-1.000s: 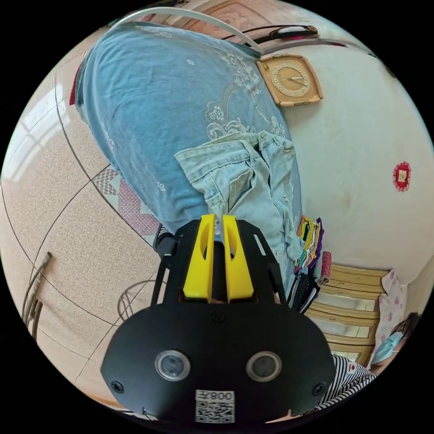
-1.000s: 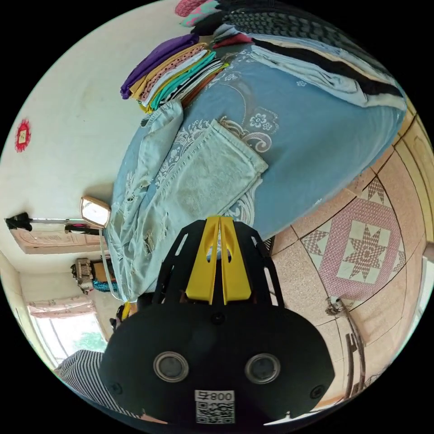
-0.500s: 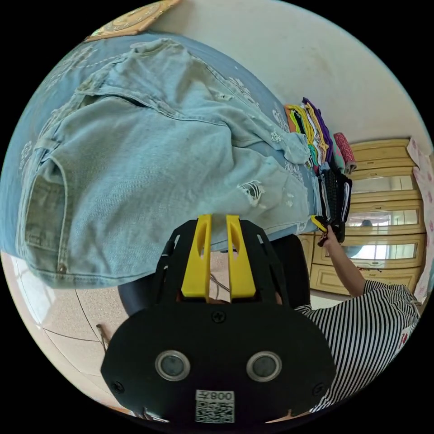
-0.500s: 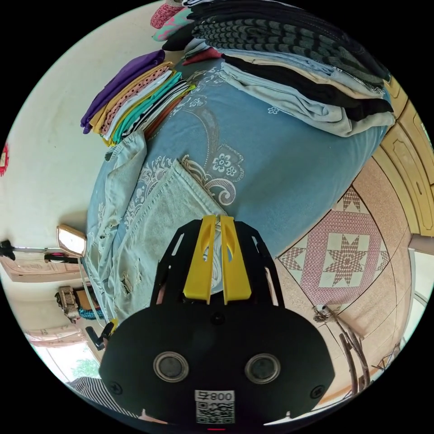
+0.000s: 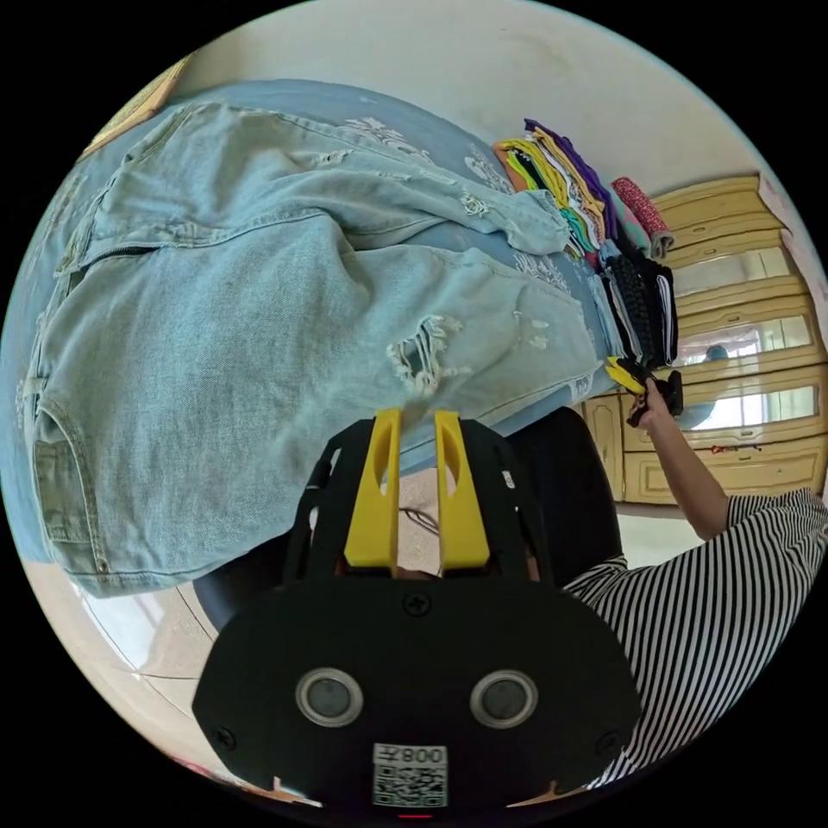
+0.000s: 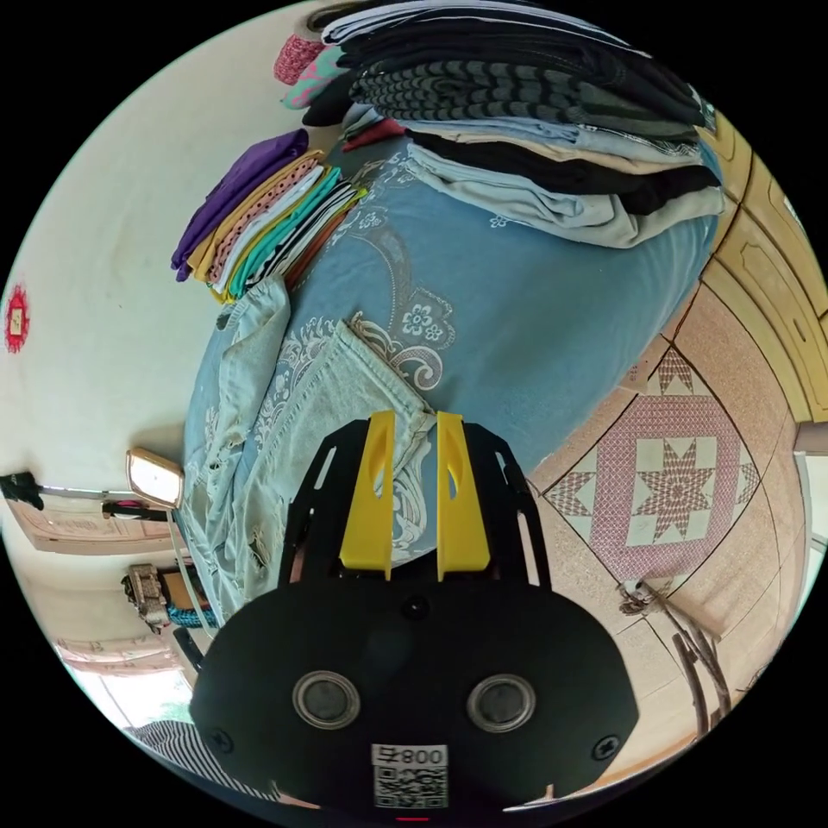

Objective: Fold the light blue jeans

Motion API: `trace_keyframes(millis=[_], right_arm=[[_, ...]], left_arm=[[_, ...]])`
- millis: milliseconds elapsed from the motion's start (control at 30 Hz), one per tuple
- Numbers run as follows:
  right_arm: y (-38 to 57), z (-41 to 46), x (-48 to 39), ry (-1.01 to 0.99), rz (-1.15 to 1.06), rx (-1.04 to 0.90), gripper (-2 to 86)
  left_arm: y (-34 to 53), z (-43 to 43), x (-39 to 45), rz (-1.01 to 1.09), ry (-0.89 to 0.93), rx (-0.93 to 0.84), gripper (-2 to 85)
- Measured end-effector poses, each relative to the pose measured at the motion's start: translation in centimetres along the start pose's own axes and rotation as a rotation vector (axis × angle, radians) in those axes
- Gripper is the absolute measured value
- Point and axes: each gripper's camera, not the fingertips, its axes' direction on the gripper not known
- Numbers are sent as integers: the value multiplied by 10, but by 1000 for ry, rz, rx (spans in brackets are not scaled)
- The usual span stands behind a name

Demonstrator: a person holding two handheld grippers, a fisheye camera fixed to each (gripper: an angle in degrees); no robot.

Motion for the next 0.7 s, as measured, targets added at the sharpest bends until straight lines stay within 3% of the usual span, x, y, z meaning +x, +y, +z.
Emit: trace_keyframes(millis=[267, 467, 700], right_arm=[[-20, 26, -6, 75, 41, -92, 55], [-15, -27, -6, -92, -56, -47, 34], [-3, -14, 29, -18, -11, -133, 35]], left_arm=[[-57, 14, 11, 10, -85, -112, 29], [-82, -23, 22, 31, 0, -78, 8], [-105, -20, 11, -48, 49, -125, 15]])
